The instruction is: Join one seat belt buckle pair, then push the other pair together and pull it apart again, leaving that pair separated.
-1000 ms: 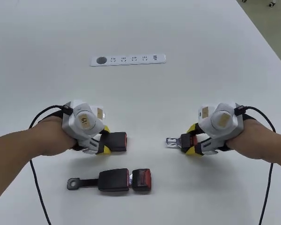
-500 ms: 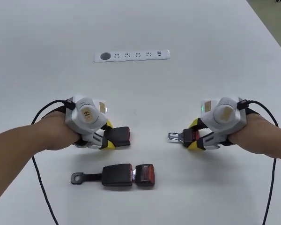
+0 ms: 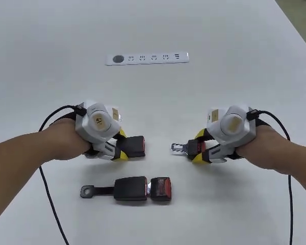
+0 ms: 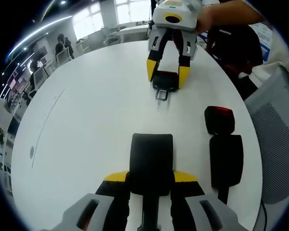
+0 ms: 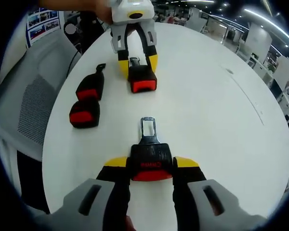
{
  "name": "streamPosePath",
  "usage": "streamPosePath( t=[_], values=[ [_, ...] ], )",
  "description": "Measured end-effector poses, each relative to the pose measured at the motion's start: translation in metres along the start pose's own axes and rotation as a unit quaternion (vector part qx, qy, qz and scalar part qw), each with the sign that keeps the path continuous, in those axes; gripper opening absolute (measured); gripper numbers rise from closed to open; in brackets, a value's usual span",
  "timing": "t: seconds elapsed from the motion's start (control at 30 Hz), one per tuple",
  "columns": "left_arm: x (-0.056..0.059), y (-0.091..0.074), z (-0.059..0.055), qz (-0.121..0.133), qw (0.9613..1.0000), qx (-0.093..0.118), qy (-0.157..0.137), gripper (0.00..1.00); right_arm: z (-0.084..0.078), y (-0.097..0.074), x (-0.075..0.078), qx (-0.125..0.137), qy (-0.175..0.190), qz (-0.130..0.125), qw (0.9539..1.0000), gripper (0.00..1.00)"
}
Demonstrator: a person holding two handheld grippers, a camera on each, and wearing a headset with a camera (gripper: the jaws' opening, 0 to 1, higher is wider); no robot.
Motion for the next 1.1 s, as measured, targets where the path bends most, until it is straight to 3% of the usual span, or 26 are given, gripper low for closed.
streamPosePath(
  t=[0.17, 0.6, 0.9, 1.1],
  values=[
    [0.0, 0.0, 0.0, 0.0, 1.0, 0.001, 0.0, 0.33, 0.015, 0.011, -0.006, 0.009, -0.008, 0.0, 0.9999, 0.32],
    [-0.001, 0.001, -0.001, -0.004, 1.0, -0.001, 0.001, 0.33, 0.035, 0.036, -0.004, 0.025, -0.018, -0.004, 0.9995, 0.32],
    [0.0, 0.001, 0.001, -0.007, 1.0, -0.004, 0.002, 0.33, 0.048, 0.043, -0.007, 0.01, -0.049, -0.002, 0.9987, 0.32],
    [0.001, 0.001, 0.003, -0.014, 0.9998, -0.007, 0.011, 0.33, 0.053, 0.048, -0.007, 0.02, -0.046, 0.005, 0.9987, 0.32]
  ],
)
Point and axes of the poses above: the centre of the closed fingertips' face, and the gripper's own axes: y roughly forward along the fingers, x roughly to its right, z roughly out of its top, the point moved 6 cm from there along -y, roughly backward along the fingers, and after that the axes turned 9 degrees about x, right-handed, at the moved point
